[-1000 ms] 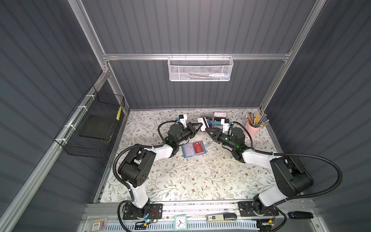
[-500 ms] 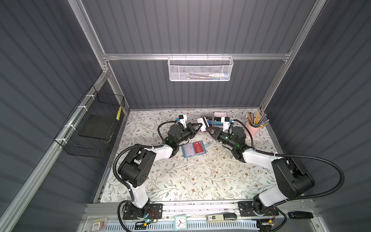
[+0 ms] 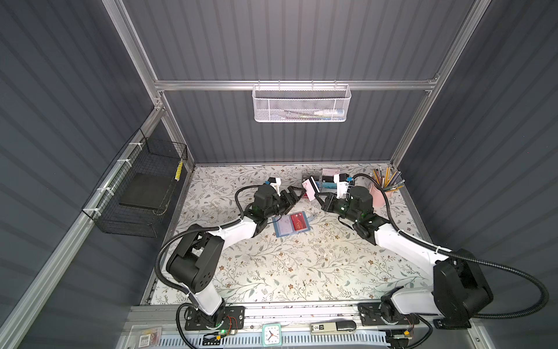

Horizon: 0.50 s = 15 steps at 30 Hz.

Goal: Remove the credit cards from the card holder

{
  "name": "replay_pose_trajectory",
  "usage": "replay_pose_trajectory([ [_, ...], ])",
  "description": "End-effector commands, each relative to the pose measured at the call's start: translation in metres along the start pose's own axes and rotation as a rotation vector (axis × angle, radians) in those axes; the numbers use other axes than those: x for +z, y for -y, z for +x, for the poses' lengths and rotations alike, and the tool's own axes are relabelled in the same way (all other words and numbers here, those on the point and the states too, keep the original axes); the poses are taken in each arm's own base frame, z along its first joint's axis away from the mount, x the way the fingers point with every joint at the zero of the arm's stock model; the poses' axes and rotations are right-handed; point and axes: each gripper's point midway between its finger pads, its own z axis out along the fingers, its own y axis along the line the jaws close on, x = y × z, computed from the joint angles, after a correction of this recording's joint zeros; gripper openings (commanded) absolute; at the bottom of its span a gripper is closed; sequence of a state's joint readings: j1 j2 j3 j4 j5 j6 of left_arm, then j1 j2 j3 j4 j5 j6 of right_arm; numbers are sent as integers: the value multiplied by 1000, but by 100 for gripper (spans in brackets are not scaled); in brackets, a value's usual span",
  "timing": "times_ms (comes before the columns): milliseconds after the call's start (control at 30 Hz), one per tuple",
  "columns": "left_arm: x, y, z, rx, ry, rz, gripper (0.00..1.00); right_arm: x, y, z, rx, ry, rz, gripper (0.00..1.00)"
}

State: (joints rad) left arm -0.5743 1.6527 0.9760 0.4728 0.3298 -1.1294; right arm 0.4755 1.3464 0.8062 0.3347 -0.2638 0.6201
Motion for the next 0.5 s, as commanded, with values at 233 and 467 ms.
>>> replay_pose_trajectory([
  [233,-14,22,-17,76,-85,-218,100,-2,25,35,-511,-93,366,0],
  [467,-18,17,-16,65,-133,-306,100,-1,29,50,-640,-30,441,0],
])
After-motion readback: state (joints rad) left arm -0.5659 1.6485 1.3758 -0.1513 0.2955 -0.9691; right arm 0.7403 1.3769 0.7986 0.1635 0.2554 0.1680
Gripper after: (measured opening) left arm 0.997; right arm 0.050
